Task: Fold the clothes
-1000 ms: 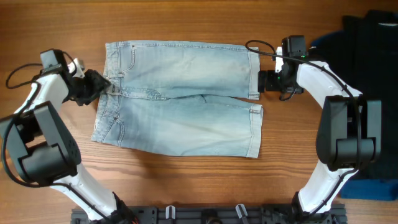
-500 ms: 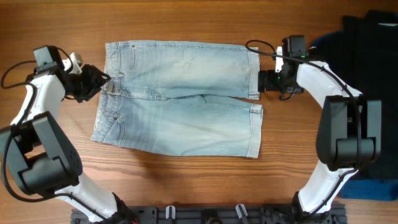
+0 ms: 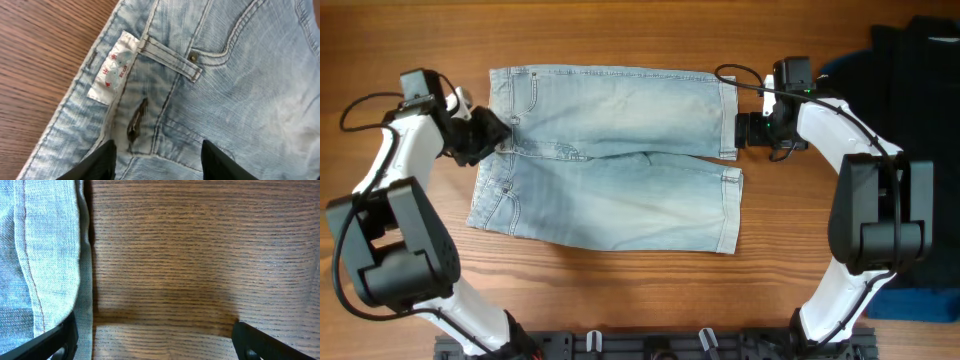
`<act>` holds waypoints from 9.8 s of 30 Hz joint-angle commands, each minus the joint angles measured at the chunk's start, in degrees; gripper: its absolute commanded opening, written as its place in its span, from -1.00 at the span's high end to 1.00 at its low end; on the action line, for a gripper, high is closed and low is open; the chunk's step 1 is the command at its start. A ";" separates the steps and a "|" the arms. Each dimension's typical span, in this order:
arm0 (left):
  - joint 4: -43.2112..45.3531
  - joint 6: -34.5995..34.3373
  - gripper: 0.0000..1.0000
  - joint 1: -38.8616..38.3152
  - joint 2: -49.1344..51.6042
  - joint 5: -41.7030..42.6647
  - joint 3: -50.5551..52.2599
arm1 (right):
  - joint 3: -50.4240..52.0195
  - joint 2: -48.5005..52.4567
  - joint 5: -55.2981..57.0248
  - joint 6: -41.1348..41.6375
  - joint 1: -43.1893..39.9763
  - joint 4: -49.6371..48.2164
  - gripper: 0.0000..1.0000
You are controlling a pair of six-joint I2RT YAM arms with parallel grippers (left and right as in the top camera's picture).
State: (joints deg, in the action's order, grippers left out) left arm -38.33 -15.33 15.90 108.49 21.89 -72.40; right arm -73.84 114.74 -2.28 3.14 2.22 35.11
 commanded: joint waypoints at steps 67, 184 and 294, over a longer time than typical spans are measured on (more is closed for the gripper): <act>6.27 -4.46 0.43 1.73 -6.32 -9.09 0.11 | -5.77 -5.33 -17.97 -4.61 6.51 14.03 0.92; 6.88 -30.12 -0.40 4.22 -28.06 -17.25 36.63 | 31.50 -24.20 -0.07 33.88 15.76 2.45 0.81; 23.80 -13.33 0.92 -10.05 2.71 -20.48 3.39 | -12.81 8.07 -7.67 0.50 10.21 17.51 0.92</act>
State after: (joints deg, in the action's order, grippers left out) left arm -19.88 -29.61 5.93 110.85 3.68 -68.73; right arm -88.12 121.95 -13.98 0.45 12.23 51.64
